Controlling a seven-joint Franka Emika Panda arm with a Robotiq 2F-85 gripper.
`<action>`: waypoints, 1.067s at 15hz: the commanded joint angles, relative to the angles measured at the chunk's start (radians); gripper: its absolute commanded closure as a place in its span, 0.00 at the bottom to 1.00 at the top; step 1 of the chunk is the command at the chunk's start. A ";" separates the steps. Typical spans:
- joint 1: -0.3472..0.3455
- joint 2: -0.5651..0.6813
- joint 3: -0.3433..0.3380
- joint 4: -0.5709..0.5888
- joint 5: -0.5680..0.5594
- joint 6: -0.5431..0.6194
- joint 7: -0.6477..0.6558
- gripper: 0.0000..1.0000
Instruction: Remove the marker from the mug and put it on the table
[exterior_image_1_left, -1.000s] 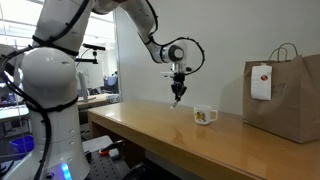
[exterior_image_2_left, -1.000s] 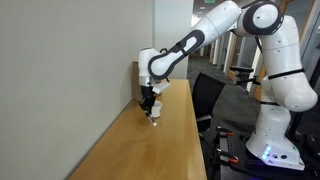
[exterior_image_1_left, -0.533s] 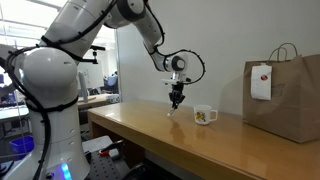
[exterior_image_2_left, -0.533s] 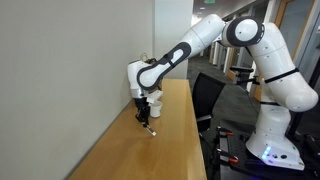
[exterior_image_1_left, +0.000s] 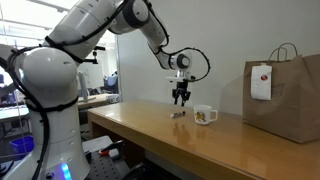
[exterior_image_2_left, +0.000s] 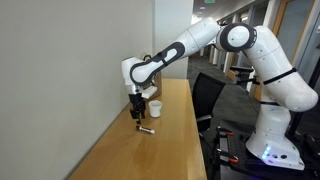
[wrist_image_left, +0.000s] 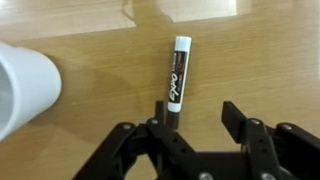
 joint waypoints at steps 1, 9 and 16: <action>0.000 -0.108 -0.017 -0.081 -0.019 0.011 0.002 0.02; -0.010 -0.368 -0.068 -0.272 -0.159 0.017 0.039 0.00; -0.013 -0.494 -0.051 -0.403 -0.175 0.056 0.039 0.00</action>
